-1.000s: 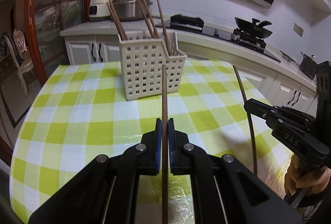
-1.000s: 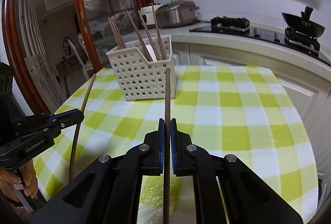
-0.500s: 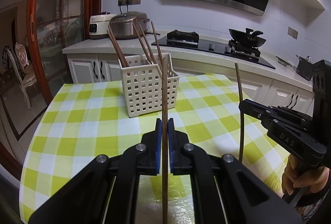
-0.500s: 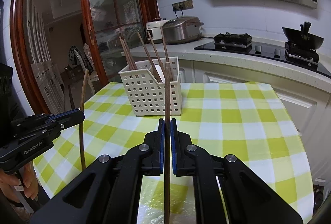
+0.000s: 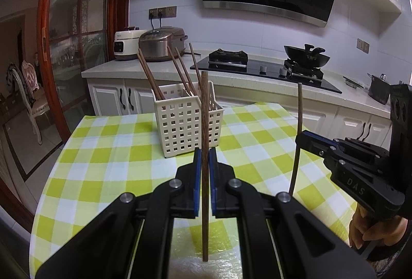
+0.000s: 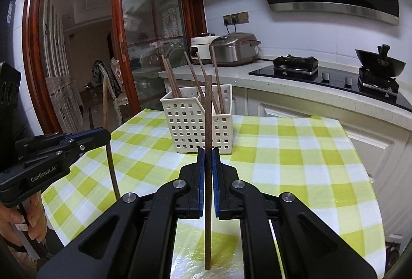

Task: Organize utensils
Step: 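Lift both held chopsticks upright and carry them over the white caddy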

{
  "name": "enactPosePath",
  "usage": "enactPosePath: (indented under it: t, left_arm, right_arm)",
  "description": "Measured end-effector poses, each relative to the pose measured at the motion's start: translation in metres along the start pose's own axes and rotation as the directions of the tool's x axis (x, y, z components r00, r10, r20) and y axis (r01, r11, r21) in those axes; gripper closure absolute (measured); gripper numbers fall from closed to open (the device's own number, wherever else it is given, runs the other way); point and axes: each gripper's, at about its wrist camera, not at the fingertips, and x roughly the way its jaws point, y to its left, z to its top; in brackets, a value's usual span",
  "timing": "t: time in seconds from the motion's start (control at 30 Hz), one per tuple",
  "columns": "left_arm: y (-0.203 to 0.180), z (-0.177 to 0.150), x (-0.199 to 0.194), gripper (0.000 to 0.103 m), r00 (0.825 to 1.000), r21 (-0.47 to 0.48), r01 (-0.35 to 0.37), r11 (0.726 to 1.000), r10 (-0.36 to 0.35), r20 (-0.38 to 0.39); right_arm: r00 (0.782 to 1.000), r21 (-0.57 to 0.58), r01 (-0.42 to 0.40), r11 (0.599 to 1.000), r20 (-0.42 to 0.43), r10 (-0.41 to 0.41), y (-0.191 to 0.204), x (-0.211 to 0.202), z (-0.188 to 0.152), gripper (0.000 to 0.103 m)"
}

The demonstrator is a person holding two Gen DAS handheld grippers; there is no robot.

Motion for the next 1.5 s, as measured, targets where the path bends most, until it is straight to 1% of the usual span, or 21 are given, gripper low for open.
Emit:
enactPosePath:
  t: [0.37, 0.53, 1.03, 1.5]
  left_arm:
    - [0.002, 0.001, -0.002, 0.097, 1.000, 0.000, -0.003, 1.000, 0.003, 0.020]
    - [0.003, 0.001, -0.002, 0.097, 0.999, 0.001, -0.011, 1.000, 0.011, 0.032]
    - [0.001, 0.002, -0.008, 0.097, 0.999, 0.007, -0.005, 1.000, 0.005, 0.041]
    - [-0.001, 0.013, -0.006, 0.097, 0.998, 0.026, -0.002, 1.000, 0.001, 0.057]
  right_arm:
    - [0.999, -0.023, -0.008, 1.000, 0.041, 0.009, 0.008, -0.009, 0.001, 0.096]
    - [0.999, -0.025, -0.007, 1.000, 0.043, 0.009, 0.011, -0.009, 0.000, 0.096]
    - [0.999, -0.025, -0.004, 1.000, 0.050, 0.006, 0.011, -0.010, 0.002, 0.096]
    - [0.998, -0.052, -0.003, 0.999, 0.057, 0.006, 0.010, 0.002, 0.027, 0.096]
